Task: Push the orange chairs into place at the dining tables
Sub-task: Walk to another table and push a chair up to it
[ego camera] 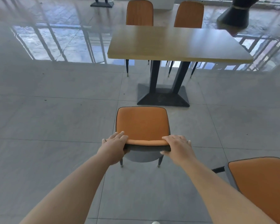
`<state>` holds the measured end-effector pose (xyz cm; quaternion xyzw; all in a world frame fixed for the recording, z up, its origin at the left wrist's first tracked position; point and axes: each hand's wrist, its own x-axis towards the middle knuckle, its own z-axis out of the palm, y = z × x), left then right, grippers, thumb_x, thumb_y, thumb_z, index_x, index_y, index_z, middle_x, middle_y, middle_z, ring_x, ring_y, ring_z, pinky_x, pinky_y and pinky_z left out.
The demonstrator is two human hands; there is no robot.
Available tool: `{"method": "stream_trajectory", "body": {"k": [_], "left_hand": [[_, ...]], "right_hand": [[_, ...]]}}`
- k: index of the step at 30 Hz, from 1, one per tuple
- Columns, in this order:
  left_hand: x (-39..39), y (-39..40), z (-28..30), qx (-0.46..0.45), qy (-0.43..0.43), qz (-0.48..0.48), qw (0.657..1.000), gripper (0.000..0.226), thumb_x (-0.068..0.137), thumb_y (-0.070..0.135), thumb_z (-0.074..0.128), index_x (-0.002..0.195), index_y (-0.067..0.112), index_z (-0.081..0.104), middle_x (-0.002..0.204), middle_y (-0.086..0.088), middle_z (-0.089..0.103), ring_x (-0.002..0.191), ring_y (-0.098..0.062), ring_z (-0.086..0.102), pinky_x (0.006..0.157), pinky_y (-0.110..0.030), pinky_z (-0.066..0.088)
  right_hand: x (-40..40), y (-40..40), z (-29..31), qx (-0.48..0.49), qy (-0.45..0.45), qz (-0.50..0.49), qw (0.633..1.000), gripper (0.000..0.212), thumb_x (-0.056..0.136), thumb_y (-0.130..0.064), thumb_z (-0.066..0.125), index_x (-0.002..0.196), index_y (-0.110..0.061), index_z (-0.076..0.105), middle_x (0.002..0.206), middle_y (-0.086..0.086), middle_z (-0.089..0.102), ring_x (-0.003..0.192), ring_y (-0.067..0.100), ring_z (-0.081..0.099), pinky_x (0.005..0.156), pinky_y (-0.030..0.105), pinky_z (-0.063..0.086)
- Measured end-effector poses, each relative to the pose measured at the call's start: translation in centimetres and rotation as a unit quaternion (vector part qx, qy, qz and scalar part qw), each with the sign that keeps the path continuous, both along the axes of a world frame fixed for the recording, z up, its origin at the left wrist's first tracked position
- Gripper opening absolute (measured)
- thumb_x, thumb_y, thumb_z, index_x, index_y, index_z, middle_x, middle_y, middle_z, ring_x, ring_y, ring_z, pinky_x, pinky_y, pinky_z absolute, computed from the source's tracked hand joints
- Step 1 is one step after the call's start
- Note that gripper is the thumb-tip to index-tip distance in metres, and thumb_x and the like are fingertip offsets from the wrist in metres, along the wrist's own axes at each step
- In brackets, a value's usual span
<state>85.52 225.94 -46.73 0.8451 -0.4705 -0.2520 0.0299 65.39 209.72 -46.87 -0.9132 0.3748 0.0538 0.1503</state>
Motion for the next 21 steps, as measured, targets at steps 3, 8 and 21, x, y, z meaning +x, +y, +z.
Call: {"method": "stream_trajectory", "body": {"k": [3, 8, 21], "left_hand": [[1.8, -2.6, 0.0, 0.004, 0.004, 0.008, 1.000, 0.046, 0.098, 0.036, 0.050, 0.141, 0.026, 0.036, 0.160, 0.001, 0.017, 0.148, -0.026, 0.008, 0.113, -0.065, 0.014], [4.7, -6.4, -0.4, -0.009, 0.002, 0.024, 1.000, 0.048, 0.098, 0.036, 0.049, 0.143, 0.027, 0.034, 0.161, 0.001, 0.015, 0.148, -0.026, 0.007, 0.114, -0.065, 0.012], [14.5, -13.4, -0.3, -0.012, 0.005, 0.004, 1.000, 0.047, 0.099, 0.036, 0.049, 0.142, 0.024, 0.035, 0.161, 0.000, 0.015, 0.148, -0.026, 0.007, 0.114, -0.065, 0.012]], "right_hand": [[1.9, -2.8, -0.1, 0.006, 0.001, 0.005, 1.000, 0.058, 0.083, -0.047, 0.069, 0.135, -0.034, 0.047, 0.135, -0.006, 0.052, 0.128, 0.023, 0.039, 0.105, 0.051, 0.032], [5.1, -7.1, -0.1, 0.006, -0.003, 0.012, 1.000, 0.057, 0.084, -0.047, 0.068, 0.135, -0.033, 0.047, 0.135, -0.006, 0.052, 0.129, 0.023, 0.038, 0.106, 0.054, 0.030], [14.5, -13.3, 0.0, 0.007, -0.008, -0.010, 1.000, 0.058, 0.083, -0.045, 0.069, 0.136, -0.032, 0.047, 0.136, -0.005, 0.052, 0.130, 0.023, 0.039, 0.108, 0.057, 0.030]]}}
